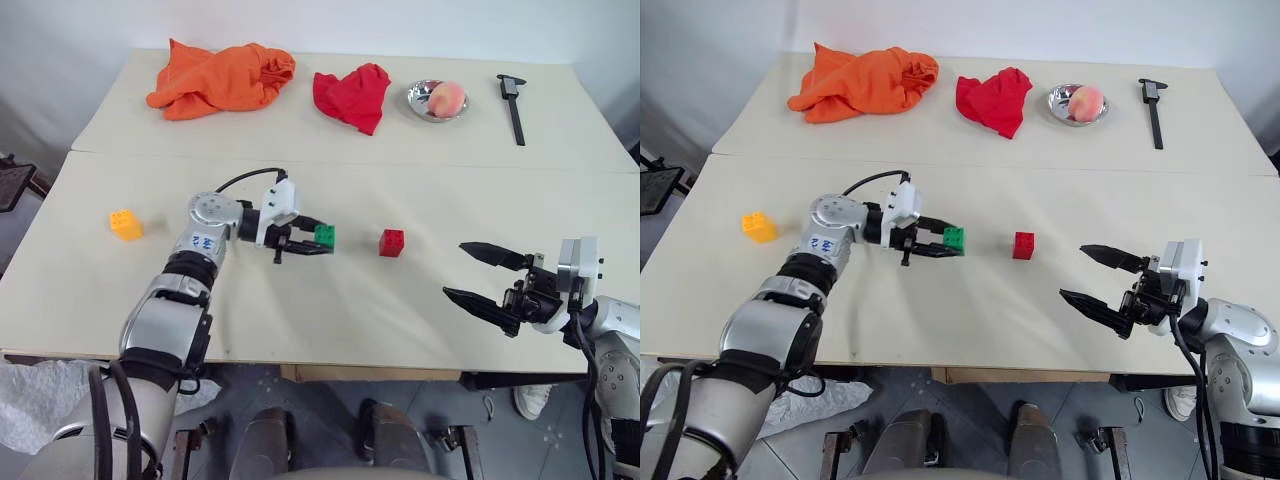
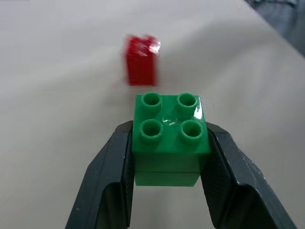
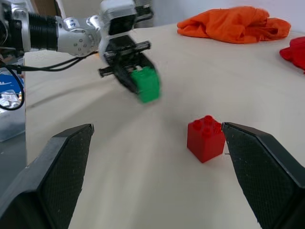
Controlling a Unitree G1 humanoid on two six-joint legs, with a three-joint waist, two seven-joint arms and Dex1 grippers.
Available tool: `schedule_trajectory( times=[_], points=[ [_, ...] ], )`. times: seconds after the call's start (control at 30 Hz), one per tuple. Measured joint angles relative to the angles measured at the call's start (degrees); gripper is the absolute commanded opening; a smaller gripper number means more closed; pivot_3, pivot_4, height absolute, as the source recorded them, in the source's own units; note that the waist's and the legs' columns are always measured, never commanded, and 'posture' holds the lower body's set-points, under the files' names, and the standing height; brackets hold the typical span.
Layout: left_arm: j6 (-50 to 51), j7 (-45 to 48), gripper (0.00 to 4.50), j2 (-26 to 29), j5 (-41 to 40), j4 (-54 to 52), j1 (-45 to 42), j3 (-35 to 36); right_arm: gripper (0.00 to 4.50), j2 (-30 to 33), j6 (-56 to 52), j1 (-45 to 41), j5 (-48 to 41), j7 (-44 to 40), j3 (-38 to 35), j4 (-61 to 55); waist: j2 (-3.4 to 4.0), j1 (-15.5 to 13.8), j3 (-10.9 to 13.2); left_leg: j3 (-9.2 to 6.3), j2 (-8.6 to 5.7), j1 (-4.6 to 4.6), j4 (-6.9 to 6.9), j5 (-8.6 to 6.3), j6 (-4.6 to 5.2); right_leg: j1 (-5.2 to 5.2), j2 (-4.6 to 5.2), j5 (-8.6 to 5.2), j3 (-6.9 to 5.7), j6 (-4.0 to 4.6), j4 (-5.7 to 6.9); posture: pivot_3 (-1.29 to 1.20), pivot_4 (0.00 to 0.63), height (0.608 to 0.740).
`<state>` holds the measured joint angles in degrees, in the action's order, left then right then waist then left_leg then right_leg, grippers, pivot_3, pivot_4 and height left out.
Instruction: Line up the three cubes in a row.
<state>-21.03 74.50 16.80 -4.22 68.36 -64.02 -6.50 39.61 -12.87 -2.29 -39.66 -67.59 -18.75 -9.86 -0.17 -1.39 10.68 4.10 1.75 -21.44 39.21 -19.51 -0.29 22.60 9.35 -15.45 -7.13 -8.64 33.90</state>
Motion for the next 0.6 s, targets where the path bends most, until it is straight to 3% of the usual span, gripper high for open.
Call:
schedule_trajectory(
  times=[0.13,0.6],
  points=[
    [-0.84,-4.91,1.5,-1.96,1.94,4.09,-1.43,0.76,4.5,0.0,-0.11,2.46,-0.34,0.95,-0.87,-2.25,-0.01,-0.1,0.0,-0.01,0.0,0.0,-0.01,-0.01,0.02,0.0,0.0,0.0,-0.01,0.0,-0.02,0.0,0.15,0.74],
    [-1.23,-3.35,1.5,-3.54,5.8,6.73,-1.53,1.09,4.5,0.0,-0.07,6.97,-0.92,3.37,-3.15,-4.86,-0.02,-0.09,0.01,-0.01,0.0,-0.02,-0.01,-0.02,0.03,0.01,0.0,0.0,-0.01,0.0,-0.03,0.0,0.15,0.74]
  ],
)
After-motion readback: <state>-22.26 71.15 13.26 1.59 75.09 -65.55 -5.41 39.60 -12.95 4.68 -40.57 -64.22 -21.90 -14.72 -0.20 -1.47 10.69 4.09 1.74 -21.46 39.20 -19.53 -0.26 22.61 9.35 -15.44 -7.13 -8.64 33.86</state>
